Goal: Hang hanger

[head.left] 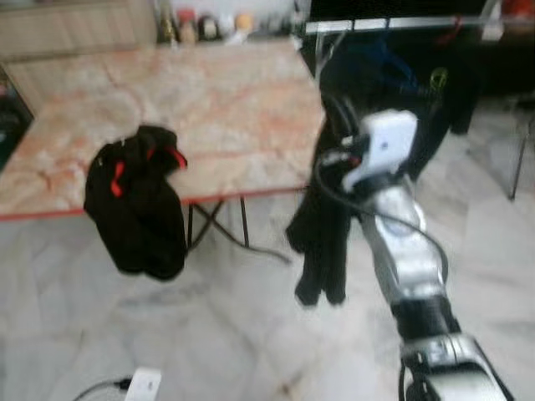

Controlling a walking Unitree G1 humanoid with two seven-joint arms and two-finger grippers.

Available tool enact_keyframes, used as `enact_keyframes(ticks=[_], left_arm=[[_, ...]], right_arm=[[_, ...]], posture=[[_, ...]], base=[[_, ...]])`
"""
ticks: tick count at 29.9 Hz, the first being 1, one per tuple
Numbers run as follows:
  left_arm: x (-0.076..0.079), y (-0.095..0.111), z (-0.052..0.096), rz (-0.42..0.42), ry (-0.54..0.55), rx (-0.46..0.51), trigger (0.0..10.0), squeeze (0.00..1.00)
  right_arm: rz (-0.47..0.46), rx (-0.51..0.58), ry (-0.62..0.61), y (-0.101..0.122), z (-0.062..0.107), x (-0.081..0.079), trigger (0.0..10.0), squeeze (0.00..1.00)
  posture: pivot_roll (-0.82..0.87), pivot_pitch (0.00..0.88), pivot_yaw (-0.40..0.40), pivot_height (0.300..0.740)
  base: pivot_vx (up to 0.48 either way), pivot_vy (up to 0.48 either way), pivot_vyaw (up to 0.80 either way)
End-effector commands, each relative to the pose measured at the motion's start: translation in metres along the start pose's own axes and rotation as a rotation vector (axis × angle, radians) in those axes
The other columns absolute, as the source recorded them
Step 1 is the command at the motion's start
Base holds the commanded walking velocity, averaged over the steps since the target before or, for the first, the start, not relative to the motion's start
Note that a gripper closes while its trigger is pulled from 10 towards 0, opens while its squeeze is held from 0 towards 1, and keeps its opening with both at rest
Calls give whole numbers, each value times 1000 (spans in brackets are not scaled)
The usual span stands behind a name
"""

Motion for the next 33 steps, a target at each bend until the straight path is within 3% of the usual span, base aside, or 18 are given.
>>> enact_keyframes(ticks=[1,2,11,17,33], left_arm=[[7,-4,0,-11,-15,-14,10000,0],[7,-3,0,-14,-18,-14,10000,0],[11,-2,-1,-17,-25,-14,10000,0],[16,-3,-1,-21,-30,-20,10000,0],[18,-7,-1,-22,-32,-29,10000,0]], right_arm=[[-3,45,6,15,-11,3,10000,0],[-14,53,7,21,-21,2,10000,0],[19,138,68,59,-58,-11,10000,0],[36,167,70,79,-77,-12,10000,0],[75,176,68,89,-93,-8,10000,0]], posture=[[-72,56,26,740],[-72,56,26,740],[-76,47,23,740],[-79,39,24,740],[-76,17,17,740]], base=[[307,0,0],[307,0,0],[305,0,0],[299,0,0],[18,0,0]])
Point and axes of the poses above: a point about 5 cm out from each wrist's last joint towards the gripper, its own z axis pointing back from the gripper into the wrist, its own y axis along the axis of the wrist's last joint, x = y × z, the point moved 5 cm from there along -z, pointing out of the wrist towards the gripper, and after that the axes turned 2 degrees about -z, right-handed, at the moved point
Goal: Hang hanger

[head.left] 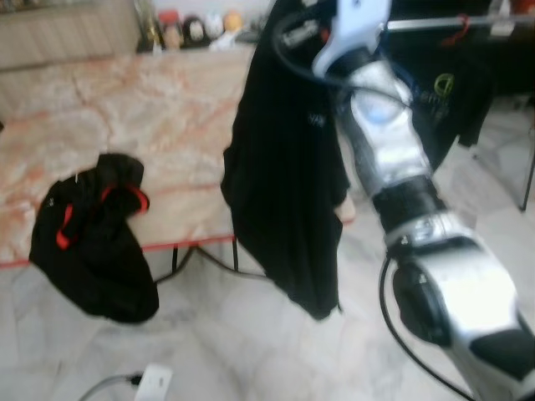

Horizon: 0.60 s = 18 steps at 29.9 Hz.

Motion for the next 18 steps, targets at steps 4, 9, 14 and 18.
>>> enact_keyframes(ticks=[4,9,14,18], left_arm=[[-1,-10,1,1,2,-35,10000,0],[-9,-14,3,5,11,-39,10000,0],[-24,-21,7,12,24,-46,10000,0],[-27,-24,8,11,26,-49,10000,0]], right_arm=[[30,68,12,23,-10,0,10000,0],[34,74,9,25,-12,3,10000,0],[29,73,17,21,-10,-1,10000,0],[23,62,21,15,-8,-3,10000,0]], posture=[[-76,17,17,740],[-75,11,15,740],[-73,11,13,740],[-73,18,13,740]], base=[[0,0,0],[0,0,0],[0,0,0],[0,0,0]])
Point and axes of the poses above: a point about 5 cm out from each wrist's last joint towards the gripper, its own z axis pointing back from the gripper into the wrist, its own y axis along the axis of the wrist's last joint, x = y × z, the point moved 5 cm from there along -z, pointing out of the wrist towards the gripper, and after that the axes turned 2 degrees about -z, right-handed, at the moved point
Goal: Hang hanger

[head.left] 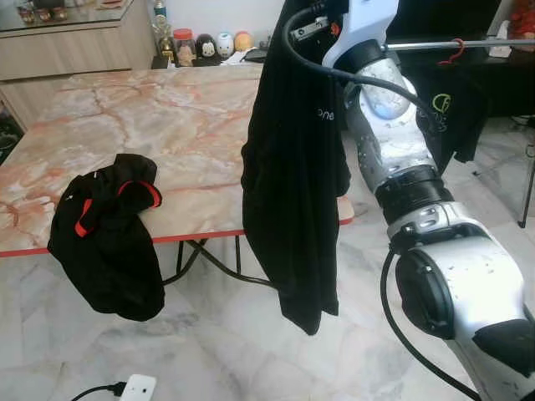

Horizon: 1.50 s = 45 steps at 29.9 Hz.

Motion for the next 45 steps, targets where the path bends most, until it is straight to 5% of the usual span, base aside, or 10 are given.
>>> enact_keyframes(ticks=[1,11,16,20,27,29,45], left_arm=[[1,-6,1,9,-4,-13,10000,0],[34,4,-4,6,-35,3,10000,0],[38,4,-4,7,-38,0,10000,0],[33,0,-3,1,-33,-8,10000,0],[-17,-24,7,51,45,-45,10000,0],[-20,-26,7,52,49,-47,10000,0],[6,-5,0,43,18,-9,10000,0]], right_arm=[[8,20,11,5,-2,-2,10000,0],[7,8,15,-1,2,-3,10000,0],[6,3,17,-3,2,-5,10000,0],[5,1,18,-4,3,-5,10000,0],[3,-8,11,-8,5,-3,10000,0],[3,-9,10,-8,5,-3,10000,0],[0,-5,12,-8,5,-4,10000,0]], posture=[[-73,18,13,740],[-75,26,12,740],[-71,33,12,740],[-71,35,13,740],[-65,40,15,740],[-65,40,15,740],[-64,42,18,740]], base=[[0,0,0],[0,0,0],[0,0,0],[0,0,0],[70,0,0],[251,0,0],[272,0,0]])
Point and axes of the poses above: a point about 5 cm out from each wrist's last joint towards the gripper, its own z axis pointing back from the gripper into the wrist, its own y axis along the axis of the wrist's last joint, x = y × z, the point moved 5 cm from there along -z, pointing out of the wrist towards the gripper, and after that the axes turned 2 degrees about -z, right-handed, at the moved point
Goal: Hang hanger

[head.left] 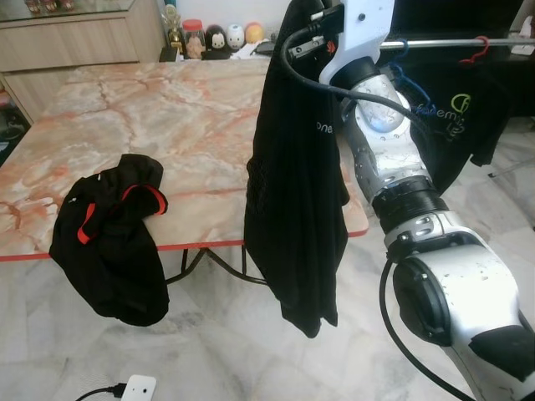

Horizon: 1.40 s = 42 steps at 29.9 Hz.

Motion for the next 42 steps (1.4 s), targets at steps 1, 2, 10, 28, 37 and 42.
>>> enact_keyframes(ticks=[1,2,10,28,37,42], left_arm=[[2,-4,0,1,1,-15,10000,0],[2,-4,0,0,1,-16,10000,0],[1,-5,1,0,1,-16,10000,0],[4,-2,0,-3,-9,-6,10000,0],[6,-2,0,-2,-10,-7,10000,0],[6,-3,0,-2,-12,-8,10000,0]], right_arm=[[22,30,2,9,-2,3,10000,0],[22,29,2,9,-2,3,10000,0],[22,29,5,9,-2,2,10000,0],[21,37,25,10,-3,-2,10000,0],[19,17,41,4,-2,-7,10000,0],[16,-44,87,-12,3,-16,10000,0]], posture=[[-64,42,18,740],[-64,42,18,740],[-62,39,15,740],[-64,32,11,740],[-65,35,8,740],[-66,40,8,740]], base=[[285,0,0],[285,0,0],[285,0,0],[285,0,0],[285,0,0],[286,0,0]])
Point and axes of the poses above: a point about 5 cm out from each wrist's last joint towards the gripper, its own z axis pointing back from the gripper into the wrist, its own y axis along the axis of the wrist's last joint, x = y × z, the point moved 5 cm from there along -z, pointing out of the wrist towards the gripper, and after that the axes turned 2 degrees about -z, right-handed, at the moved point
